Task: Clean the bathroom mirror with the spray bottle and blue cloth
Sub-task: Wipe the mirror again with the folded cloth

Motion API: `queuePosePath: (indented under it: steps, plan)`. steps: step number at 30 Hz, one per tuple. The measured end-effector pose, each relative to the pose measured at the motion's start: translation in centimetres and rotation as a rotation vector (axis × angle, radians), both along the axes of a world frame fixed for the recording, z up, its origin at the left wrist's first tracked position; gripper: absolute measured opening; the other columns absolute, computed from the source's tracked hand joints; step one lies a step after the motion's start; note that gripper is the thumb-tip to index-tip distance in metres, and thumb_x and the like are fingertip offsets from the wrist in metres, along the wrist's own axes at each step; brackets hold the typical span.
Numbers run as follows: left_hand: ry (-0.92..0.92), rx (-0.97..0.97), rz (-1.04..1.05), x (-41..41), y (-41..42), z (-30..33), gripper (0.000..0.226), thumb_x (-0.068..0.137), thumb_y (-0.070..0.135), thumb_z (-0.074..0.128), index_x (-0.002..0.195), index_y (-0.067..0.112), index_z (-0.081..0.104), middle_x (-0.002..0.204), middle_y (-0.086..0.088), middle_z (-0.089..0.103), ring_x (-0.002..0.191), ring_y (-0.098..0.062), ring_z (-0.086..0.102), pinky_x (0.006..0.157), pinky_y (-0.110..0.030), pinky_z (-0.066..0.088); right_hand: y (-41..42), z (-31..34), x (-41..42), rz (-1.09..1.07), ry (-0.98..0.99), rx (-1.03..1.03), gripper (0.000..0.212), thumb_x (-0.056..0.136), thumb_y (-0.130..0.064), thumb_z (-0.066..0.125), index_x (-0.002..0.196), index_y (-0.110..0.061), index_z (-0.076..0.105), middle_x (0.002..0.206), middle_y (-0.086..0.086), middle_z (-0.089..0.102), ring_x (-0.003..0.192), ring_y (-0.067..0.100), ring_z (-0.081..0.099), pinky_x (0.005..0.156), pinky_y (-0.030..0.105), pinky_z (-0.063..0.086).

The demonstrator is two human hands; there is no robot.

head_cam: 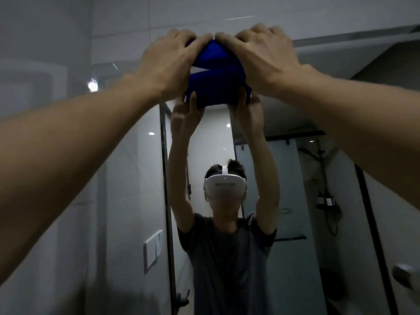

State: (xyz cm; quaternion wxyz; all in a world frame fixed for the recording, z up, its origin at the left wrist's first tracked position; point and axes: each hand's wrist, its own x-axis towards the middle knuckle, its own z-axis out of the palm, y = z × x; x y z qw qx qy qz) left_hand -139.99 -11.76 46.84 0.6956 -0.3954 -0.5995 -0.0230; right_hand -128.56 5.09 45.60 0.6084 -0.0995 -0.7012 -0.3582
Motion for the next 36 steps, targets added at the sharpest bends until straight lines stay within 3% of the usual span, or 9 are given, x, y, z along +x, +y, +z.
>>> queuePosePath:
  steps: [10,14,16,18,20,23,26,36]
  plan:
    - [-0.098,0.12,0.038,-3.6,1.6,2.8,0.086,0.091,0.019,0.067,0.157,0.023,0.012,0.144,-0.024,0.042,0.125,-0.046,0.046,0.098,-0.055,0.043,0.4,3.7,-3.9,-0.022,0.011,0.029,0.07,0.089,-0.02,0.069,0.147,-0.012,0.033,0.13,0.026,0.051,0.118,0.044,0.05,0.1,0.055,0.042]
    - [-0.011,0.132,0.074,-3.8,2.1,3.1,0.074,0.086,0.027,0.072,0.148,0.015,0.032,0.139,-0.023,0.049,0.132,-0.043,0.041,0.114,-0.054,0.027,0.5,3.9,-4.1,-0.049,0.0,0.096,0.062,0.087,-0.021,0.07,0.14,-0.006,0.041,0.13,0.025,0.051,0.124,0.042,0.044,0.108,0.053,0.033]
    - [0.005,0.113,0.097,-3.4,2.3,3.3,0.072,0.085,0.024,0.074,0.144,0.006,0.038,0.147,-0.026,0.042,0.139,-0.042,0.034,0.118,-0.052,0.021,0.4,4.1,-4.1,-0.056,-0.021,0.109,0.061,0.086,-0.018,0.07,0.139,-0.004,0.042,0.134,0.025,0.048,0.125,0.041,0.042,0.11,0.052,0.033]
    - [-0.089,0.093,0.024,-3.1,2.4,3.2,0.072,0.085,0.014,0.073,0.146,0.006,0.036,0.158,-0.023,0.028,0.141,-0.043,0.034,0.117,-0.05,0.027,0.2,4.1,-4.0,0.002,-0.069,0.038,0.06,0.088,-0.016,0.068,0.141,-0.006,0.04,0.132,0.024,0.05,0.121,0.04,0.048,0.107,0.051,0.039]
    - [-0.151,0.064,-0.046,-3.5,2.5,3.1,0.075,0.087,0.01,0.07,0.151,0.009,0.029,0.154,-0.02,0.033,0.136,-0.04,0.04,0.112,-0.047,0.034,0.2,4.0,-3.9,0.056,-0.107,-0.025,0.064,0.089,-0.014,0.067,0.145,-0.008,0.036,0.133,0.022,0.05,0.118,0.039,0.051,0.102,0.048,0.044]
    - [-0.164,0.065,-0.054,-4.1,2.5,2.6,0.088,0.09,0.013,0.069,0.158,0.011,0.013,0.16,-0.019,0.025,0.145,-0.038,0.028,0.118,-0.049,0.025,0.1,3.4,-3.9,0.065,-0.119,-0.037,0.075,0.088,-0.013,0.068,0.15,-0.01,0.027,0.14,0.021,0.045,0.124,0.04,0.047,0.104,0.049,0.041]
    - [-0.195,0.097,-0.072,-3.9,2.6,1.6,0.089,0.092,0.011,0.066,0.159,0.011,0.008,0.166,-0.018,0.012,0.152,-0.036,0.014,0.123,-0.047,0.013,0.0,2.8,-4.0,0.079,-0.115,-0.032,0.077,0.089,-0.015,0.067,0.153,-0.009,0.024,0.144,0.021,0.042,0.13,0.039,0.043,0.11,0.048,0.034]
    - [-0.191,0.038,-0.116,-4.4,1.6,-3.2,0.08,0.092,0.011,0.062,0.157,0.005,0.015,0.163,-0.021,0.02,0.151,-0.036,0.02,0.123,-0.043,0.016,-0.4,-1.3,-4.4,0.132,-0.157,-0.006,0.071,0.096,-0.02,0.057,0.155,-0.007,0.021,0.156,0.019,0.031,0.144,0.036,0.028,0.12,0.044,0.019]
